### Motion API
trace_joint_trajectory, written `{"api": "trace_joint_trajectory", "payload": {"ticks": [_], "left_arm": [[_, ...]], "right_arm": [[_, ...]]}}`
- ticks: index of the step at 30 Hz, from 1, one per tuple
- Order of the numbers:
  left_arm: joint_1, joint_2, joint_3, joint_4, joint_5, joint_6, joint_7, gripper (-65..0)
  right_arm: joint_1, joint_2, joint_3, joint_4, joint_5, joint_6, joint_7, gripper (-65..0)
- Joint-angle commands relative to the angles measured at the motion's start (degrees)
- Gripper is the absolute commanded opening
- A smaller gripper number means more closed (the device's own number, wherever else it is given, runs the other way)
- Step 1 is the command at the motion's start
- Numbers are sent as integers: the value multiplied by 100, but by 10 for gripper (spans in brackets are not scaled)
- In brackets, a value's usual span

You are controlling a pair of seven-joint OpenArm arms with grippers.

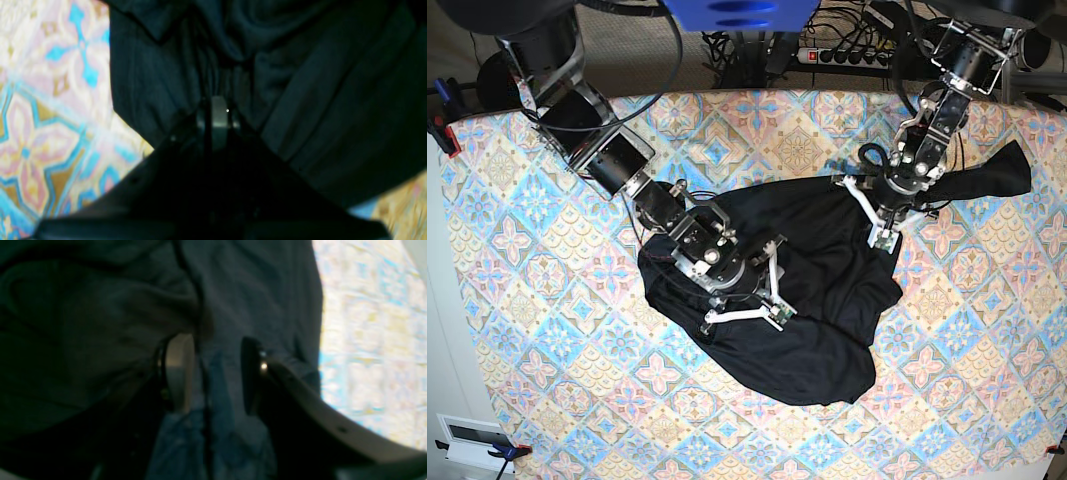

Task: Layout the t-shirt on the table in an organized manner, then fold the t-shirt properly
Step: 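Pull the shirt apart, right gripper dragging its hem away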

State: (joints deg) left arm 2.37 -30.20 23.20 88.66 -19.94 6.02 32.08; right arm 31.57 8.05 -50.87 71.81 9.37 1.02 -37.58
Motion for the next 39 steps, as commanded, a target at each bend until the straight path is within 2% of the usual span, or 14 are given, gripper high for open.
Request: {"api": "trace_joint_trajectory", "payload": {"ticks": [1, 9, 18, 20, 23, 25, 30, 39], "left_arm": [[110, -141, -4, 70, -41, 0, 349, -643], [444, -563, -4, 527, -50, 0, 349, -643], [506, -616, -4, 606, -50, 0, 340, -643], [506, -616, -4, 606, -50, 0, 322, -643], [506, -607, -4, 606, -50, 0, 313, -643], [506, -607, -4, 589, -50, 0, 313, -643], [506, -607, -4, 580, -50, 0, 305, -643], [506, -598, -4, 589, -50, 0, 296, -643]], "right_arm": [[205, -10, 54, 58, -44, -62, 106, -423], [241, -10, -412, -460, -62, -62, 343, -423], [232, -10, -394, -645, -71, -62, 387, -430], [232, -10, -359, -645, -71, -62, 387, -460], [249, -10, -333, -618, -71, -62, 396, -570], [320, -1, -130, -592, -79, -62, 475, -650], [337, 17, 494, -583, -79, -62, 791, -650], [733, 17, 1522, -662, -79, -62, 809, -650]]}}
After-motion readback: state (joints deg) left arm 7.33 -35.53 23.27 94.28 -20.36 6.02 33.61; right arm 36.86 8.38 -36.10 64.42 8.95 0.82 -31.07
